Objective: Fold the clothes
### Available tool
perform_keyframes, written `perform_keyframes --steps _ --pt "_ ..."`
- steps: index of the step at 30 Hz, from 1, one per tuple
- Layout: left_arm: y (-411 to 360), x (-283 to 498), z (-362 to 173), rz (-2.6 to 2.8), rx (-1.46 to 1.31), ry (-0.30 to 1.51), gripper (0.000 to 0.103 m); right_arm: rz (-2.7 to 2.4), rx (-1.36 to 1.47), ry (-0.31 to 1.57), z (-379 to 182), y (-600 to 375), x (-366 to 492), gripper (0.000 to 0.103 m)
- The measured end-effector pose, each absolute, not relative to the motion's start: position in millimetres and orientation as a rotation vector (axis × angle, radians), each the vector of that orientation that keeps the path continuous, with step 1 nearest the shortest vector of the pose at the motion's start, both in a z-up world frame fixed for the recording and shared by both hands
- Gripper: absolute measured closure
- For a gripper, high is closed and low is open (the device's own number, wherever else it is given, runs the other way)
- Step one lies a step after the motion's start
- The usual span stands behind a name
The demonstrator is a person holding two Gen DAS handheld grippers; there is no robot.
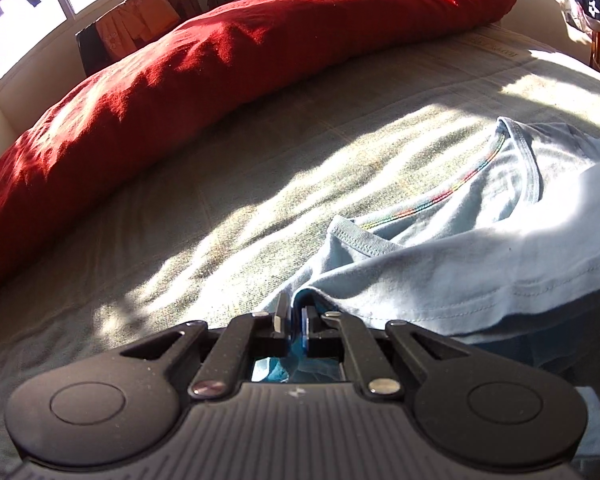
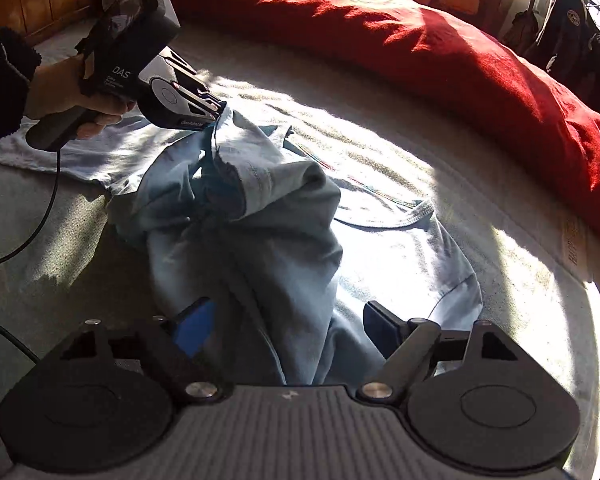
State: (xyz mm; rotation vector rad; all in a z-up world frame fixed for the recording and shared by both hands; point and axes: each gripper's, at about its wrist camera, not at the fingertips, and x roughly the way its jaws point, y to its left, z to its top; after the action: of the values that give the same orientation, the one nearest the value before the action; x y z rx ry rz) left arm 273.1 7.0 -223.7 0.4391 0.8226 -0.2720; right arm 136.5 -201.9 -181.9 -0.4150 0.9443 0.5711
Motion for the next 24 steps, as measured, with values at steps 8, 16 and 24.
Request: perform_keyframes --steps 8,16,24 --pt "13 273 -228 -0.319 0.424 0.83 0.099 0.621 -0.574 1.051 -218 -163 152 0.08" --pt "17 272 -232 -0.34 0.413 0.834 0.097 0.703 -0.683 0.992 -207 -158 142 0.082" --pt "19 271 -232 -0.357 0.414 0.832 0.097 0.771 -0.888 0.893 -208 -138 128 0.082"
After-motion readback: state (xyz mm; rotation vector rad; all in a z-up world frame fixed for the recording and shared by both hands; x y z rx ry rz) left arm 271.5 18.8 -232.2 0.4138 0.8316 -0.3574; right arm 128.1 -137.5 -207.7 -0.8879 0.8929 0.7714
